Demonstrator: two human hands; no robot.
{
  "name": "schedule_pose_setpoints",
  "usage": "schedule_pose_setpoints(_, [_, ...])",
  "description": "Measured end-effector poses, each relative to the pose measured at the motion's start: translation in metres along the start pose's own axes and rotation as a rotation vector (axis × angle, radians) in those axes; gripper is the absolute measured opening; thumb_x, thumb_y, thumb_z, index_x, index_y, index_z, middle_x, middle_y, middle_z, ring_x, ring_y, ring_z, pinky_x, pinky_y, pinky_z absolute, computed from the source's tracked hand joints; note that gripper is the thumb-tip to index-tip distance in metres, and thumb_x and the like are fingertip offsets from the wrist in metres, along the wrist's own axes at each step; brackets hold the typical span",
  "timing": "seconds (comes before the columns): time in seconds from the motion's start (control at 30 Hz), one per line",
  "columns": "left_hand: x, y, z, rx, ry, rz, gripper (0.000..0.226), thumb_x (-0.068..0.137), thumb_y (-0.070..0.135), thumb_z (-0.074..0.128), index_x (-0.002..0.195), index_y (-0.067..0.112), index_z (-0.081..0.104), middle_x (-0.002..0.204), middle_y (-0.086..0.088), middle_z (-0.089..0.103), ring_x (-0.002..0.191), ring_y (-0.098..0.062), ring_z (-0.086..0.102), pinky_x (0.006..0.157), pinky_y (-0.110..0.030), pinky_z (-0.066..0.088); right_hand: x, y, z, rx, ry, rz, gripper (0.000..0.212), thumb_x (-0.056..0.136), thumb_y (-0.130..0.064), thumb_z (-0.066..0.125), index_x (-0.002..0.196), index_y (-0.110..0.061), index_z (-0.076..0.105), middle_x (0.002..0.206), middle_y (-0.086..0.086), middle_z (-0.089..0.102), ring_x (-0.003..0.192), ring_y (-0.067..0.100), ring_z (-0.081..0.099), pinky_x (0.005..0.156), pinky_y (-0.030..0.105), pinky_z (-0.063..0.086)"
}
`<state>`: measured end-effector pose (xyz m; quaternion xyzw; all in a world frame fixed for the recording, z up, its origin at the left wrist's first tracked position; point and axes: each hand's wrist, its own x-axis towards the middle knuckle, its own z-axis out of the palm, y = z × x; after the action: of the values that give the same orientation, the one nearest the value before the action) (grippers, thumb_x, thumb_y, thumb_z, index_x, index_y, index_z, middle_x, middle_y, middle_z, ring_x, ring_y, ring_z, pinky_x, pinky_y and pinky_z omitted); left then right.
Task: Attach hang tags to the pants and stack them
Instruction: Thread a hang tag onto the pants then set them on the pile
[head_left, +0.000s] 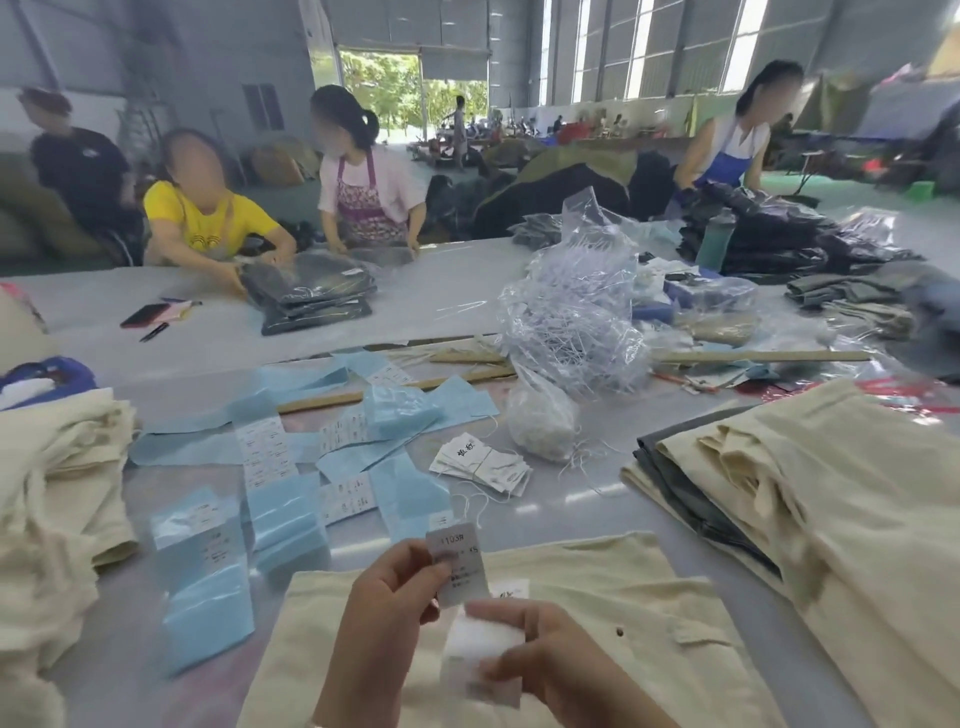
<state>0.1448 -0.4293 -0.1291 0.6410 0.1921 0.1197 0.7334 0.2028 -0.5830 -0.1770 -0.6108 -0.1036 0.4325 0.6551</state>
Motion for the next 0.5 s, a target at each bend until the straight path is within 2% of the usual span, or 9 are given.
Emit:
schedule_pose_setpoints(0.07, [-0.001, 0.001, 0.006, 0.042, 0.014, 0.001, 0.025, 0.086, -0.002, 0.062, 0.074, 0.017, 0.072, 0.074, 0.001, 0.071, 0.065, -0.010, 0.056, 0.063, -0.027, 0.040, 0.002, -0.008, -0.005, -0.019, 0.083, -0.082, 0.077, 0.050, 0.010, 0.061, 0.126, -0.003, 0.059, 0.123, 0.025, 0.060, 0.101, 0.032, 0.062, 0.085, 0.041, 0.054])
schedule_pose_setpoints(0.2, [0.000, 0.003, 0.011, 0.090, 0.047, 0.028, 0.015, 0.086, -0.002, 0.063, 0.088, 0.010, 0.071, 0.077, -0.001, 0.073, 0.063, -0.010, 0.055, 0.059, -0.025, 0.039, 0.003, -0.026, -0.010, -0.037, 0.155, -0.217, 0.086, 0.050, 0.010, 0.064, 0.133, -0.011, 0.049, 0.126, 0.018, 0.060, 0.112, 0.034, 0.061, 0.091, 0.044, 0.053])
schedule_pose_setpoints(0.33, [-0.003, 0.006, 0.014, 0.095, 0.037, 0.059, 0.016, 0.084, -0.005, 0.065, 0.087, 0.009, 0.072, 0.072, 0.000, 0.072, 0.052, -0.001, 0.054, 0.049, -0.013, 0.040, -0.002, -0.029, -0.009, -0.063, 0.111, -0.252, 0.085, 0.056, 0.011, 0.064, 0.136, -0.011, 0.045, 0.121, 0.020, 0.063, 0.107, 0.033, 0.064, 0.092, 0.050, 0.051])
schedule_pose_setpoints(0.43, [-0.007, 0.009, 0.015, 0.137, 0.000, 0.082, 0.017, 0.083, -0.007, 0.065, 0.086, 0.009, 0.071, 0.072, 0.000, 0.072, 0.059, -0.002, 0.060, 0.050, -0.010, 0.042, -0.008, -0.030, -0.006, -0.088, 0.041, -0.294, 0.081, 0.060, 0.012, 0.061, 0.135, -0.013, 0.047, 0.117, 0.021, 0.064, 0.098, 0.028, 0.064, 0.088, 0.049, 0.052])
schedule_pose_setpoints(0.5, [-0.010, 0.011, 0.015, 0.185, -0.017, 0.105, 0.018, 0.082, -0.007, 0.066, 0.087, 0.010, 0.071, 0.077, -0.004, 0.073, 0.068, -0.007, 0.064, 0.058, -0.015, 0.048, -0.012, -0.032, -0.005, -0.089, -0.013, -0.317, 0.077, 0.062, 0.013, 0.060, 0.133, -0.014, 0.050, 0.112, 0.019, 0.066, 0.096, 0.025, 0.063, 0.084, 0.046, 0.052])
